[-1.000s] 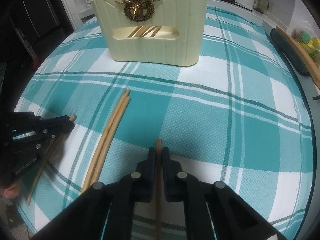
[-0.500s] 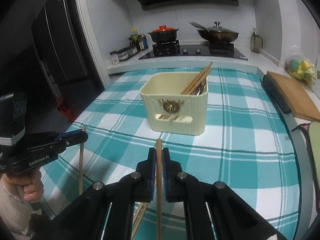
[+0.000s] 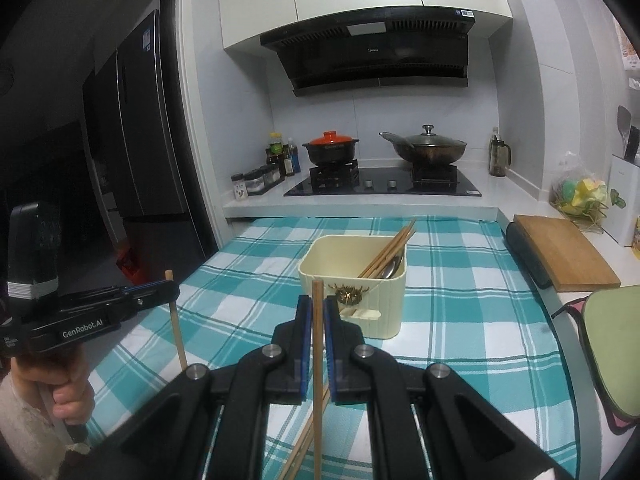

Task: Organize utensils
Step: 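Lift both held chopsticks up over the cream holder with both tools, then open the left tool to drop its chopstick while the right tool drops its chopstick into the holder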

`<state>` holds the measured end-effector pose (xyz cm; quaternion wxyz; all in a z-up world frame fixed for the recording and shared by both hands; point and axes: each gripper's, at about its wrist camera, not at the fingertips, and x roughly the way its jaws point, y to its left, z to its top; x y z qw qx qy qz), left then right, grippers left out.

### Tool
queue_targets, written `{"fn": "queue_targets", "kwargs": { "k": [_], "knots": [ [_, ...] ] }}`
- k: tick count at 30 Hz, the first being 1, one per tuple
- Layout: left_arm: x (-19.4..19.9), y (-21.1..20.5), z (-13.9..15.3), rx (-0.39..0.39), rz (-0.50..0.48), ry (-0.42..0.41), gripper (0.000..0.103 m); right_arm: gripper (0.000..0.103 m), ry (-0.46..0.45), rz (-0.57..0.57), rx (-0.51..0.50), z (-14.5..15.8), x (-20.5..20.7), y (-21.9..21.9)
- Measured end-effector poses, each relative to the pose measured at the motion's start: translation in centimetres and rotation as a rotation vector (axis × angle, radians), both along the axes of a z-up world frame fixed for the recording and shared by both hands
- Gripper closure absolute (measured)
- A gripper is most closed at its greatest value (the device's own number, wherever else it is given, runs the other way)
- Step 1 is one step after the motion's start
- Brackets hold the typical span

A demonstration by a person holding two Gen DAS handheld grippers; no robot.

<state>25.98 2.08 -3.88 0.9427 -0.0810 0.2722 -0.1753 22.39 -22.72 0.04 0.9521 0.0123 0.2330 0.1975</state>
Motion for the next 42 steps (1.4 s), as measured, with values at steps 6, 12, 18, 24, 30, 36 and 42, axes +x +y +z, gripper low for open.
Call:
{"fn": "queue_targets", "kwargs": {
  "k": [6,12,18,24,30,36,42],
  "knots": [
    [2.8,-0.9,1.0,0.008,-0.021,0.025,0.099,0.097,0.037,-0.012,0.016,0.1,2.5,-0.5],
    [6.5,-2.0,6.5,0.02,-0.039,-0.046,0.099,0.097,0.028,-0.011,0.034,2.4,6.1,-0.6],
    [12.4,-2.7,12.5,0.023,0.009,-0.156,0.099,0.097,-0.056,-0.011,0.077,7.7,11.8,-0.4],
    [18.4,-3.9,13.6,0.058,0.09,-0.237,0.099,0.097,-0.147,-0.041,0.094,10.7,17.6,0.1],
    [24.0,-5.2,8.5,0.075,0.089,-0.115,0.099,0.097,-0.13,-0.049,0.097,7.2,22.5,0.2],
    [27.2,-5.9,2.5,0.091,0.076,0.032,0.099,0.097,0.026,-0.037,0.075,1.2,25.5,0.4],
    [27.8,-5.9,-0.9,0.116,0.074,0.171,0.045,0.093,0.225,-0.011,0.037,-2.8,28.0,1.2]
  ]
}}
